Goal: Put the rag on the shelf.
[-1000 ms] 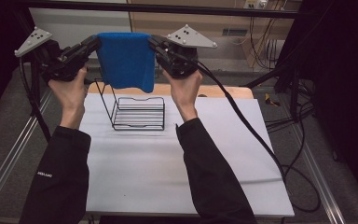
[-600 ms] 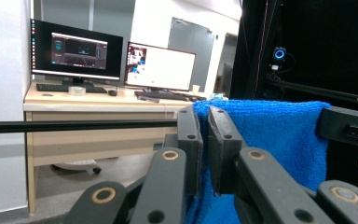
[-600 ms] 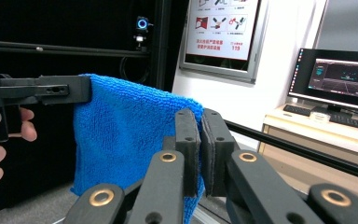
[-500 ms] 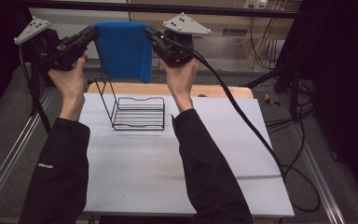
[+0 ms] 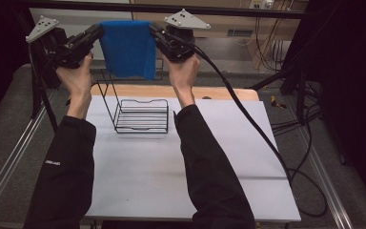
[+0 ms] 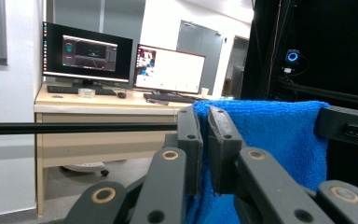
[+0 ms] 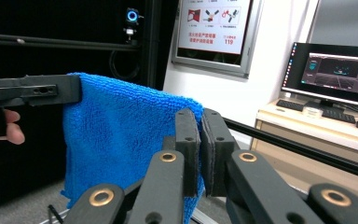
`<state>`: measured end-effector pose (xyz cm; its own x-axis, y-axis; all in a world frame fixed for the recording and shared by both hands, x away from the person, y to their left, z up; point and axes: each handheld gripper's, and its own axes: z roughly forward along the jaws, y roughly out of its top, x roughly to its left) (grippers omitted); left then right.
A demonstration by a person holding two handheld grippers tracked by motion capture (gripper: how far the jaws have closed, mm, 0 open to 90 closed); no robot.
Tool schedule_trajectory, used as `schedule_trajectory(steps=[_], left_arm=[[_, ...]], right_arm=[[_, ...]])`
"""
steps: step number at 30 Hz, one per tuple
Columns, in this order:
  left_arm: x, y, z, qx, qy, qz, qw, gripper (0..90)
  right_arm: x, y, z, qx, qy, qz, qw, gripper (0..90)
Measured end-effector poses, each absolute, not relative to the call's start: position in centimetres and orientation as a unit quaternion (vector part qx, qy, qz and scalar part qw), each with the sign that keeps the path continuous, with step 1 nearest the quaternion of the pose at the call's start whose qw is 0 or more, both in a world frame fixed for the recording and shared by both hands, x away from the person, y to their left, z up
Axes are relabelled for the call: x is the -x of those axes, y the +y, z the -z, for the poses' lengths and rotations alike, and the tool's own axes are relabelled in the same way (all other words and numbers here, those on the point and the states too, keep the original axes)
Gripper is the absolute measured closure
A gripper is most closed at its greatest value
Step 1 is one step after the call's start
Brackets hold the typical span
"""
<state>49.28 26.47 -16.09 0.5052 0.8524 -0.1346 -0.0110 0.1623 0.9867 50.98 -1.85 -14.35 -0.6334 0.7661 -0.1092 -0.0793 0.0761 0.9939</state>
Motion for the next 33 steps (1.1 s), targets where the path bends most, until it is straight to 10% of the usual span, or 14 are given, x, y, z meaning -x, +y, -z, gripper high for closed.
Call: schedule_trajectory(steps=[33], left_arm=[[-49.8, 27.8, 20.0, -0.595, 0.383, -0.311, 0.634, 84.1]], right_arm=[[-52.5, -0.9, 17.9, -0.271, 0.689, -0.593, 0.315, 86.9]])
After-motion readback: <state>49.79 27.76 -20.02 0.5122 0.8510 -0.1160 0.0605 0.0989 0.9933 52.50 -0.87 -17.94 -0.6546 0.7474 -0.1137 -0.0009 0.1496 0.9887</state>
